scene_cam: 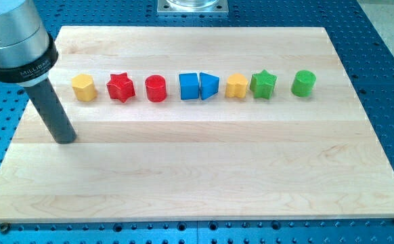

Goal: Place the green circle at the top left of the green star

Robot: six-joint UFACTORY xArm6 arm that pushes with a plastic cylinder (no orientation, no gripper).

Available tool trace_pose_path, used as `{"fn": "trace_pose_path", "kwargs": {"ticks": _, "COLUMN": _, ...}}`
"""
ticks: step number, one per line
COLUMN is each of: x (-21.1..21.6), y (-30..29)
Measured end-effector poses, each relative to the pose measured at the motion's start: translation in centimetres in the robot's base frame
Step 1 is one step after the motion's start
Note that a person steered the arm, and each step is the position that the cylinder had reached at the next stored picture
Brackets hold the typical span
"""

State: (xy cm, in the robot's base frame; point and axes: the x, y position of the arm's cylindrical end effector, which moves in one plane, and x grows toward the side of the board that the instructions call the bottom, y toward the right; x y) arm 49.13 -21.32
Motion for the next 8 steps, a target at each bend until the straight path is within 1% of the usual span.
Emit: {"fn": "trace_pose_path", "kwargs": {"ticks": 8, "x": 0.3, "y": -0.31}}
